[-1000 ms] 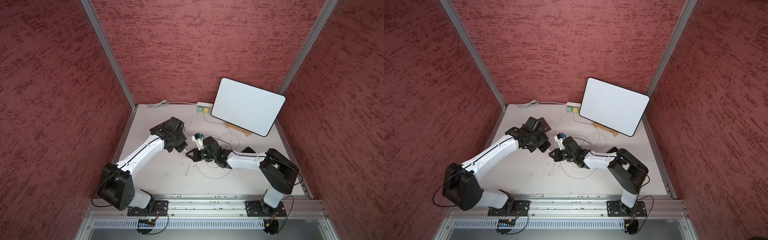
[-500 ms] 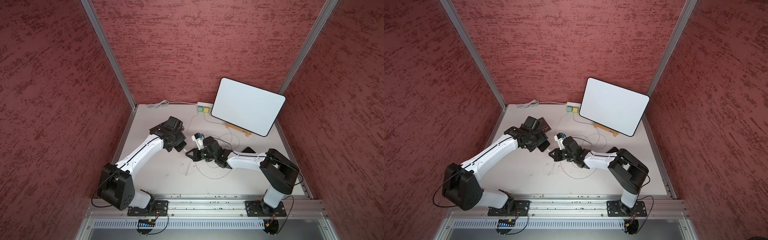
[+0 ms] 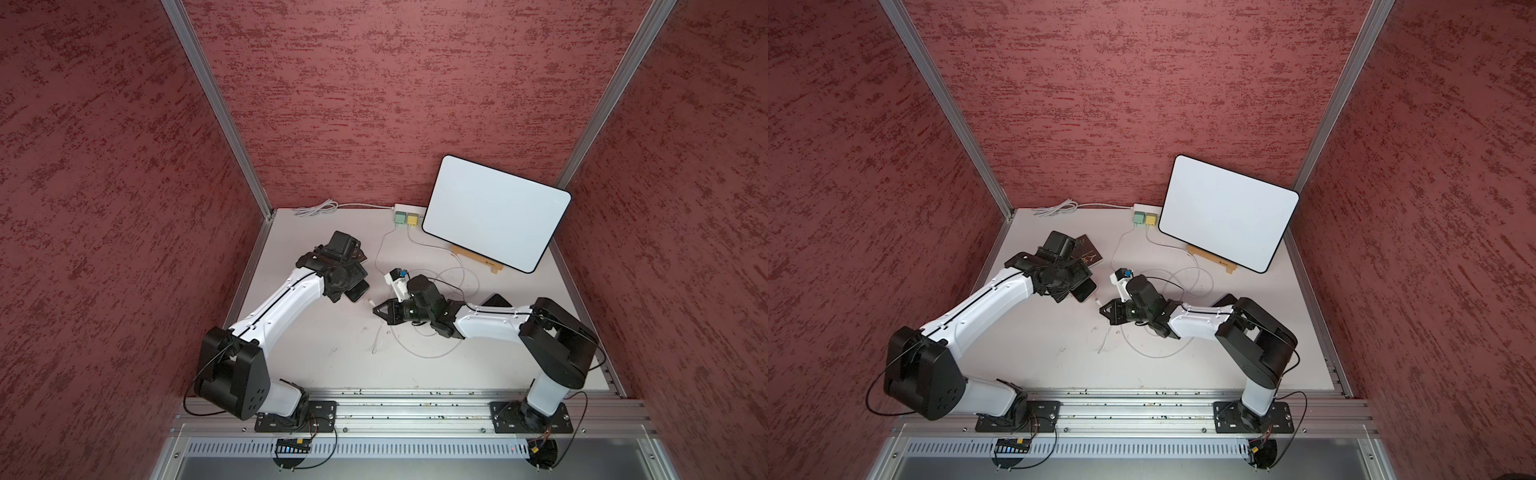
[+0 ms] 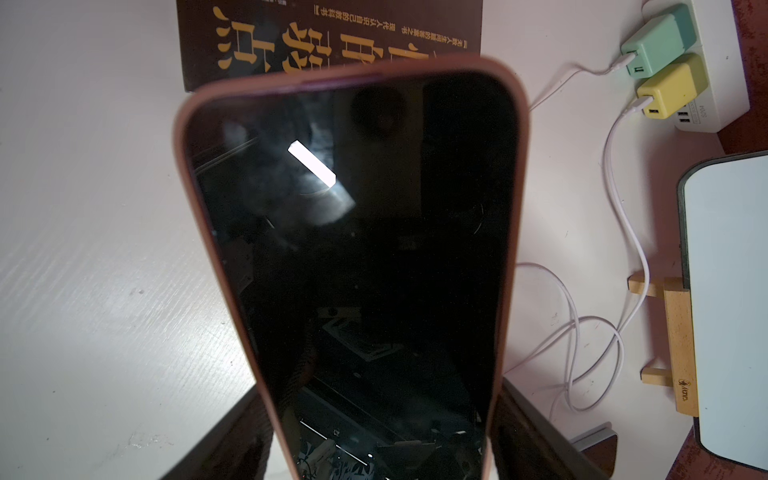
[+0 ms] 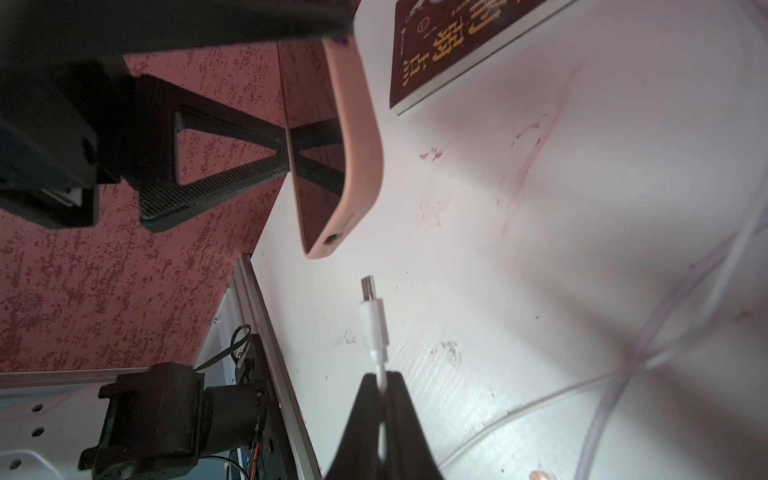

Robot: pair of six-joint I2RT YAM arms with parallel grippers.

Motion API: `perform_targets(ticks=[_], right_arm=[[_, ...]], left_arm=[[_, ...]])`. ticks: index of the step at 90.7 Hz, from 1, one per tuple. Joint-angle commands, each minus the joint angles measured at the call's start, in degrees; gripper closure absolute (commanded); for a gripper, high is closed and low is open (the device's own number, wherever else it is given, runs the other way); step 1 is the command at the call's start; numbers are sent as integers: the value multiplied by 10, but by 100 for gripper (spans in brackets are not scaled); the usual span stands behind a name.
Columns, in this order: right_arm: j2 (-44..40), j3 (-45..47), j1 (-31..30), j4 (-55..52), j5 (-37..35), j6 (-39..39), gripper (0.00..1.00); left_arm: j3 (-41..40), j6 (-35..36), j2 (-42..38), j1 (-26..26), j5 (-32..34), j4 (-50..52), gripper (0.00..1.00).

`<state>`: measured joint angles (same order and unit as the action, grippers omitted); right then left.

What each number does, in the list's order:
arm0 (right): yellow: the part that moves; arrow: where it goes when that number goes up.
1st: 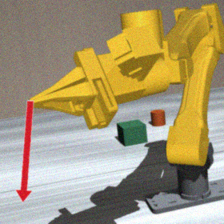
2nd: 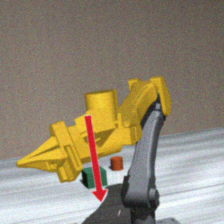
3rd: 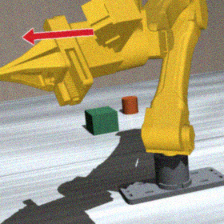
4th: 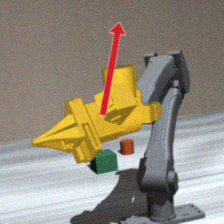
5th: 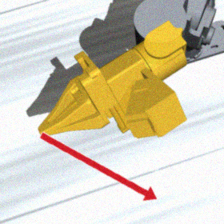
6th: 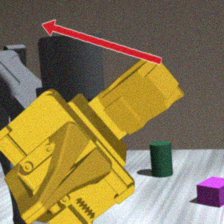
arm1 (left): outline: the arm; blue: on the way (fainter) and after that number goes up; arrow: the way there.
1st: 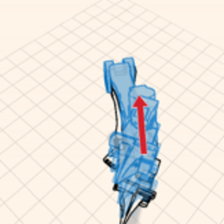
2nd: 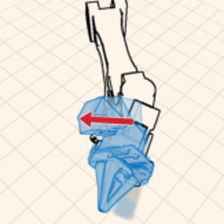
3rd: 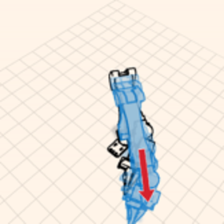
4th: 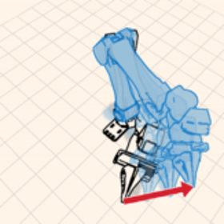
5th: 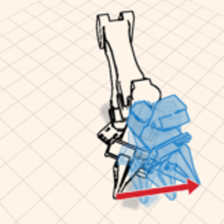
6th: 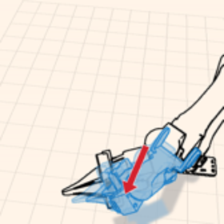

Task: Unplug the charging cable from the phone
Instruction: Remove the charging cable from the phone.

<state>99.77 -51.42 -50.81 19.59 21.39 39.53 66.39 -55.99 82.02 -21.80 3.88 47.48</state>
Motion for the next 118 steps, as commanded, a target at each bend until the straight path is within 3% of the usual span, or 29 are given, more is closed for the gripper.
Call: perform_targets(ticks=[1,36,64,93,118], right_arm=[[-23,-2,-4,-13,-19,-21,100],[-11,-120,43,-164,-94,-76,100],[91,-299,96,-282,-192,-83,100],[197,-415,120,-355,-284,-44,100],[270,-518,126,-389,-284,-71,95]], left_arm=[[1,14,-17,8,0,-21,40],[-50,28,-56,21,-5,-17,40],[-109,36,-95,20,-18,-14,40],[-147,47,-104,10,-37,-18,40],[-157,59,-88,-3,-47,-24,40]])
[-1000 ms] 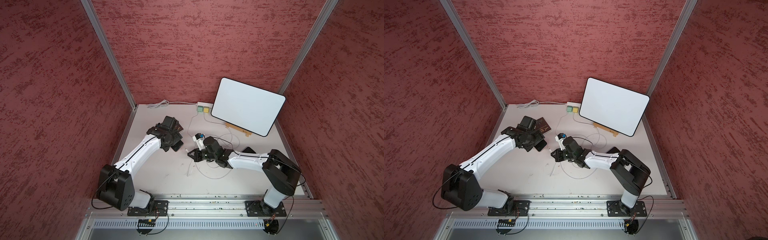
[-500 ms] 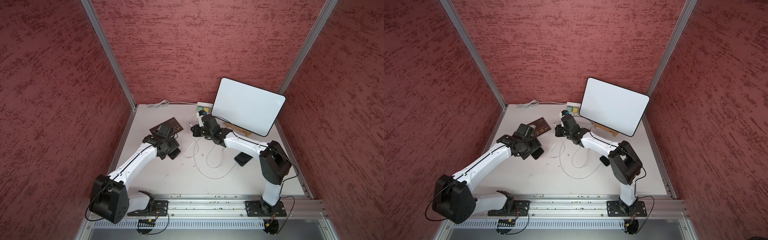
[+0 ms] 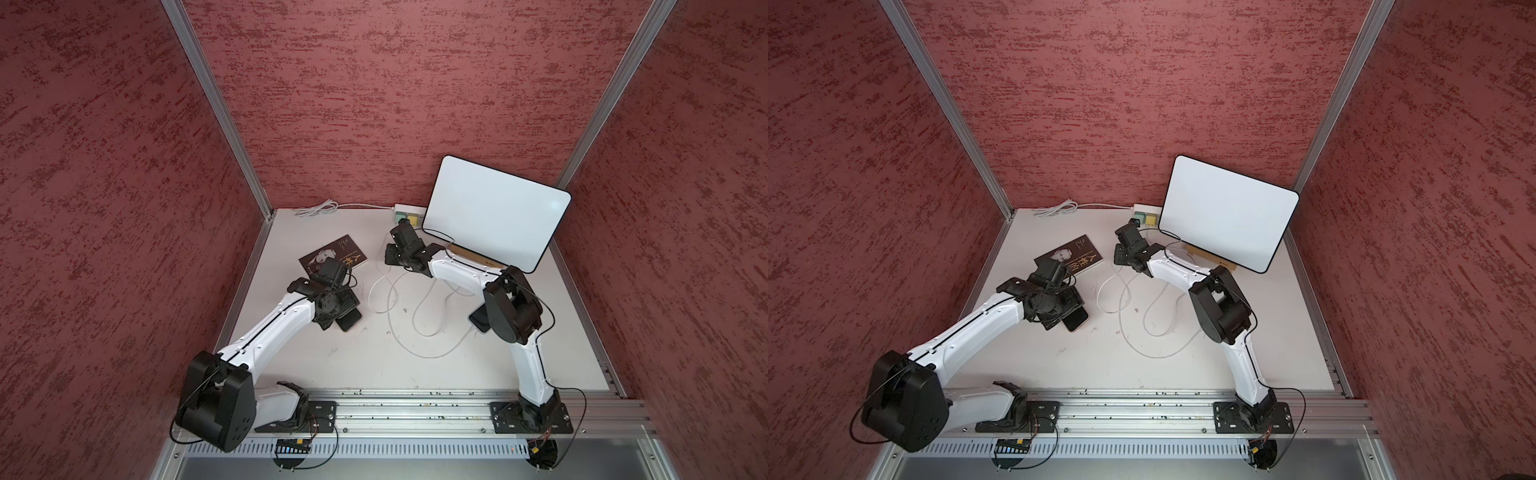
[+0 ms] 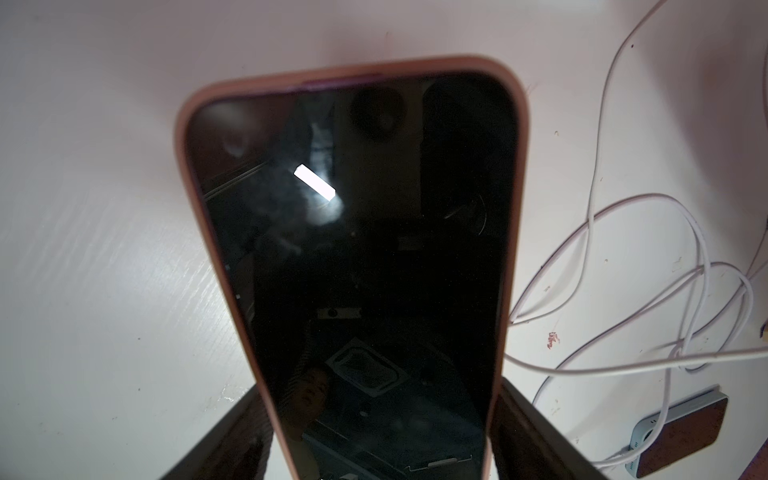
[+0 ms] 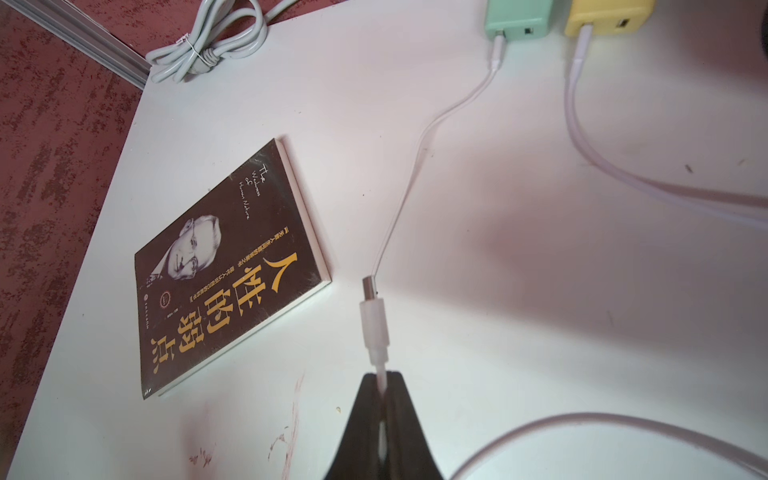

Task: Unplug the charging cable from the phone
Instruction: Remove the charging cable from the phone, then place the phone at the center of the board.

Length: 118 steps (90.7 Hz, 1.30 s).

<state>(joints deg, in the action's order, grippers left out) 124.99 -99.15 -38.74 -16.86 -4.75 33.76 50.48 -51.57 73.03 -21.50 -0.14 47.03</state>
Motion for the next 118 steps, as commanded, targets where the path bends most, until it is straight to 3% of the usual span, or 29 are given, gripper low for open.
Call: perform_targets(ticks=[1,22,30,46,63,118], right_arm=[[21,-44,6,-27,-22,-13,94],[48,-95,12,-58,-8,-29,46],[41,-99,12,-67,-5,-37,39],[-9,-64,12,-65,0,-58,35],[-91,31,11,-38,9,-76,29],[-344,323,-14,0,25,-76,29]], left_arm=[[3,16,4,-7,-6,-20,40],[6,25,31,-15,-13,-19,40],[7,26,37,-17,-13,-20,40],[9,23,44,-20,-11,-16,41],[3,16,37,-23,8,6,41],[-77,-2,24,29,-11,-6,40]])
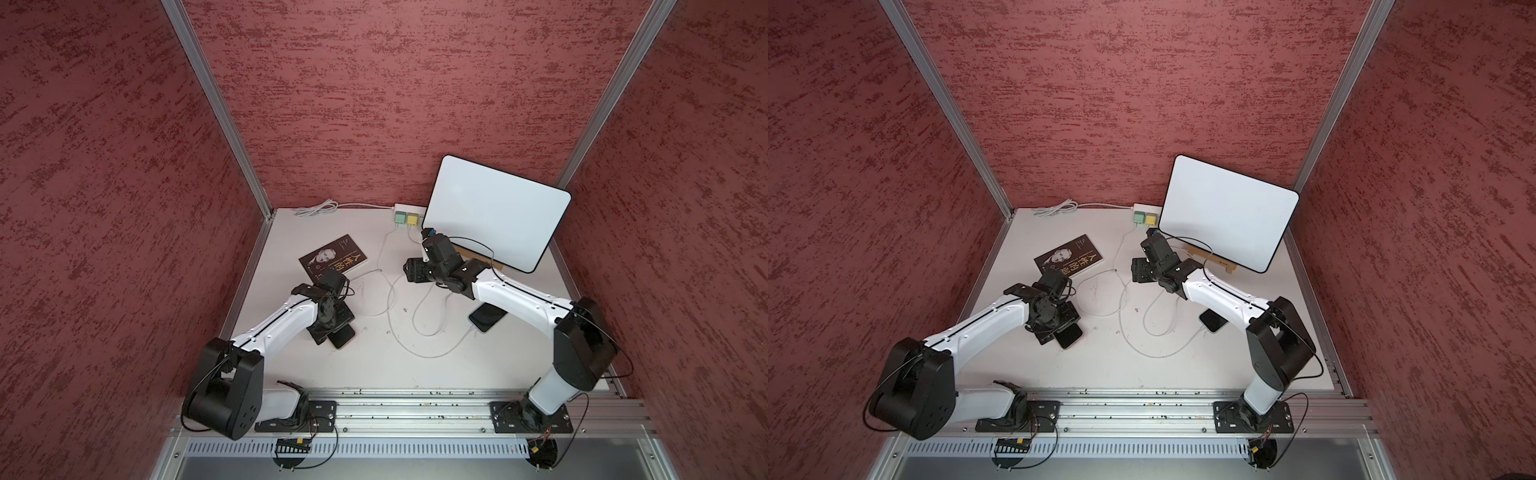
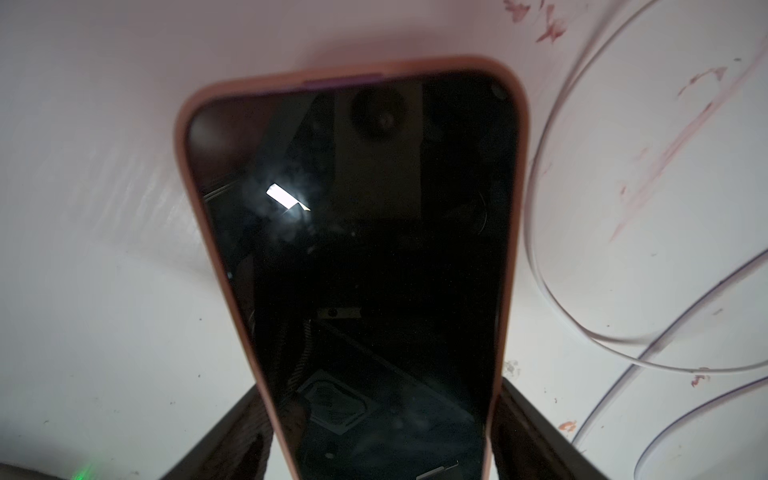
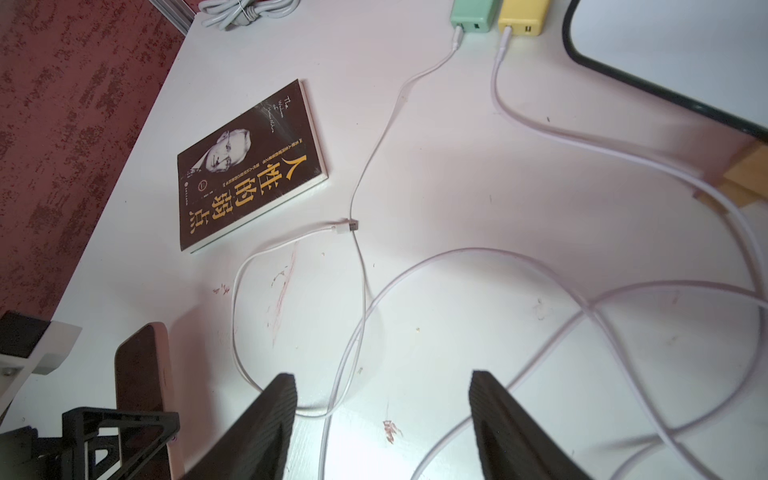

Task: Unplug the charging cable from the phone
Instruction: Place the phone at the center of the board.

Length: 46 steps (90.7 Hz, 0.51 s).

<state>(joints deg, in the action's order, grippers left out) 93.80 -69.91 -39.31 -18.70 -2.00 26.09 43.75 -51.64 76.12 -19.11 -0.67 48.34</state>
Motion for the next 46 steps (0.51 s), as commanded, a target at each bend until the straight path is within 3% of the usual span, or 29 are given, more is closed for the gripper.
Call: perform_targets(ticks=[1,46], right_arm=[[-36,33,-9,18,-3,1,29],[-93,115,-23,25,-15,26,30]], left_arm=[[-11,-2,-6,6,-6,-20,40],[-7,17,20,-7,-9,-29,41]])
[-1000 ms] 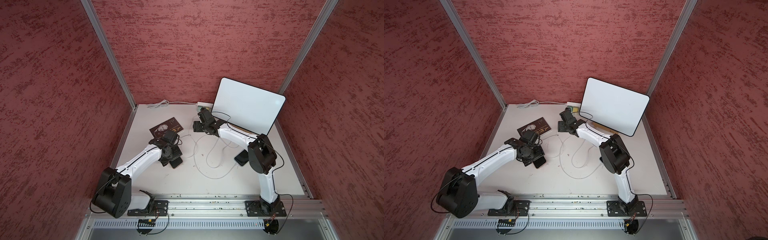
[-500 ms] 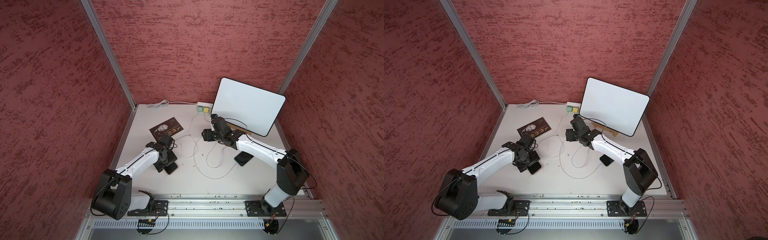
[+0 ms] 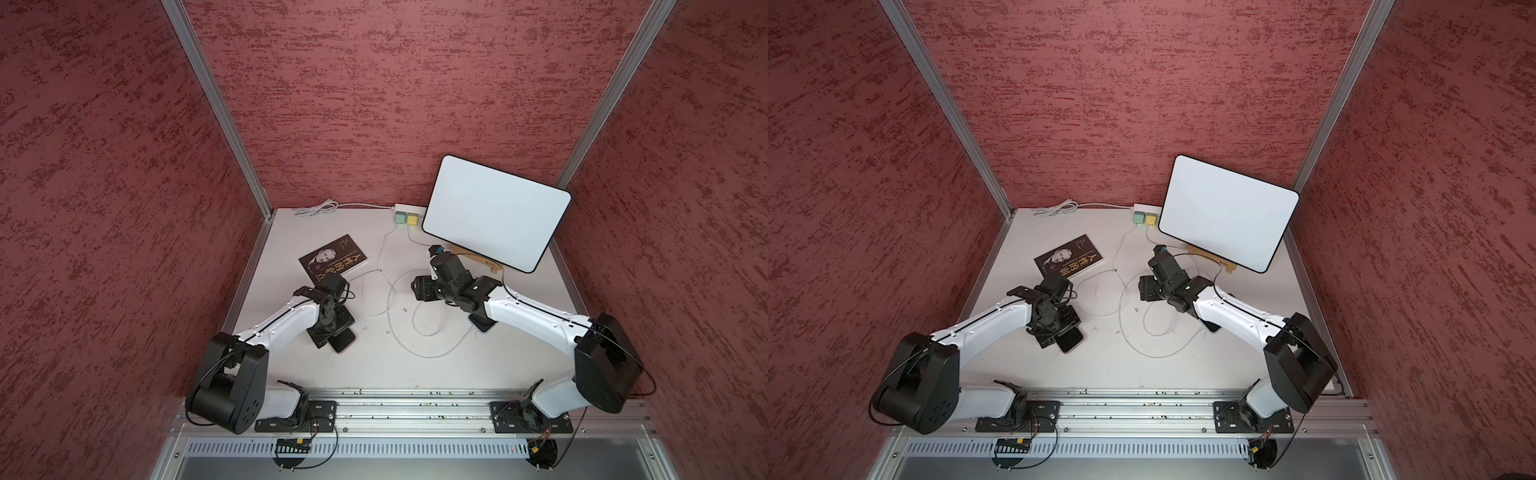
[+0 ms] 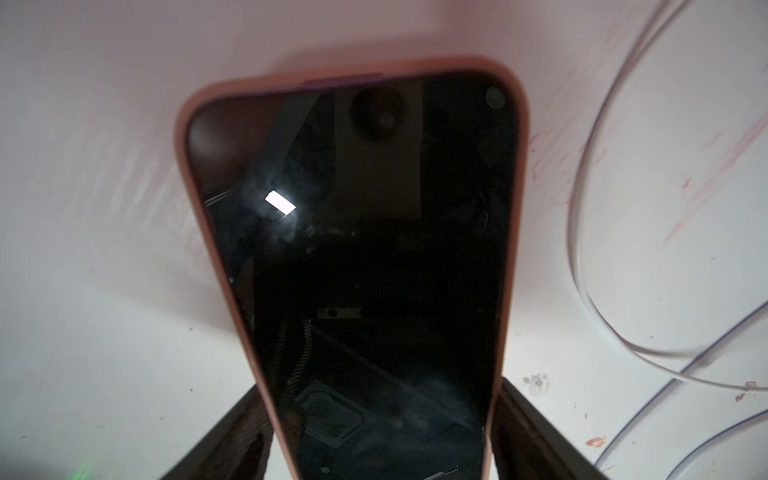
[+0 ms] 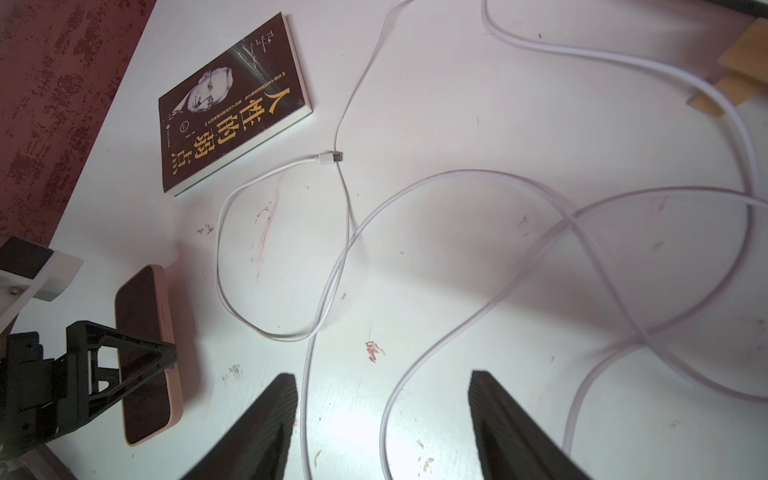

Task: Unplug the charging cable from the phone
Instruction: Place the phone at the center of the board.

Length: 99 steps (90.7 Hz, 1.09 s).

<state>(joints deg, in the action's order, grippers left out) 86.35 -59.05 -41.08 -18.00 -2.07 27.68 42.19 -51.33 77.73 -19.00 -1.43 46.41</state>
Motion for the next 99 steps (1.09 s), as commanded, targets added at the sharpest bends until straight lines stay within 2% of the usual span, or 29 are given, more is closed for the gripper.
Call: perform_targets(ticks=[1,26,63,99], right_arm=[[-19,8,-5,18,-16,10,30],[-22,16,-10,22,-18,24,30],[-49,25,-11,17,-33,32,30],[-46,34,-11,19,-38,36,30]], left_arm=[[9,15,4,-10,-1,-9,41],[8,12,4,-33,-23,-10,41],[91,47,123,-59,-43,-13,42],[168,86,177,-87,-18,13,43]])
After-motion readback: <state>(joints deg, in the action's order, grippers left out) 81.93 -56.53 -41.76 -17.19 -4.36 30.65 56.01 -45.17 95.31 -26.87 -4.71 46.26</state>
